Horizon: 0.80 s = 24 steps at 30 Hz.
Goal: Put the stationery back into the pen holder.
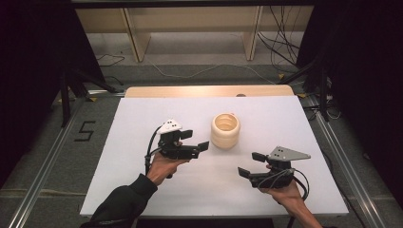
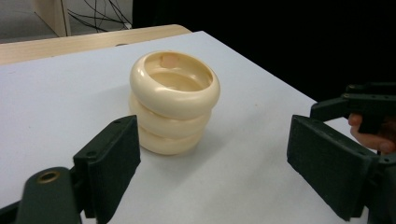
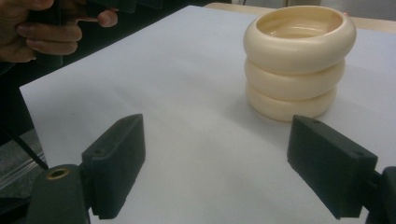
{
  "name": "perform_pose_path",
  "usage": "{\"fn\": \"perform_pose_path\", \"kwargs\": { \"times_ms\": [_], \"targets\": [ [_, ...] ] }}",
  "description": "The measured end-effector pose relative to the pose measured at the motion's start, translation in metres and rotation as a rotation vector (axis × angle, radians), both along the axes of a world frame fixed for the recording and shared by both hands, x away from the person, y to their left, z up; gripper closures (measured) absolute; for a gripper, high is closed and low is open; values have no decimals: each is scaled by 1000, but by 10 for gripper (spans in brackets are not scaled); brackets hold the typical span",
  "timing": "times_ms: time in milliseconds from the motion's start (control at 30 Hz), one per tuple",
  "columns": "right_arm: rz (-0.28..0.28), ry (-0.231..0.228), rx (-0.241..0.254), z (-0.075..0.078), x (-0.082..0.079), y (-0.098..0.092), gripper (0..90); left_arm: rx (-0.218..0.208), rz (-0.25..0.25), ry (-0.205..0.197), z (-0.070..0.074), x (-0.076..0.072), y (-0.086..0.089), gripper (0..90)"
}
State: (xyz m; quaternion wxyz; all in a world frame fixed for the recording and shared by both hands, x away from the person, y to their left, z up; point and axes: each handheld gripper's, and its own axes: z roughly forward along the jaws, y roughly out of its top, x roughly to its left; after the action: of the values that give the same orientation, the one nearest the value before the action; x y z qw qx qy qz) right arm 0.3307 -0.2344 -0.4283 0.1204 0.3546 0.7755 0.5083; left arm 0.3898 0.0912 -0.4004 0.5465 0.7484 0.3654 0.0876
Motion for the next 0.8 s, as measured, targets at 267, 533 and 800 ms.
{"fn": "perform_pose_path", "kwargs": {
  "times_ms": [267, 533, 800],
  "targets": [
    [1, 13, 15, -1, 0, -1, 199, 3, -15, -34, 1, -15, 9, 154],
    [3, 16, 15, -2, 0, 0, 198, 10, 3, -57, -2, -29, 29, 151],
    [2, 15, 17, -2, 0, 0, 197, 5, 9, -85, -6, -41, 47, 150]
  ]
}}
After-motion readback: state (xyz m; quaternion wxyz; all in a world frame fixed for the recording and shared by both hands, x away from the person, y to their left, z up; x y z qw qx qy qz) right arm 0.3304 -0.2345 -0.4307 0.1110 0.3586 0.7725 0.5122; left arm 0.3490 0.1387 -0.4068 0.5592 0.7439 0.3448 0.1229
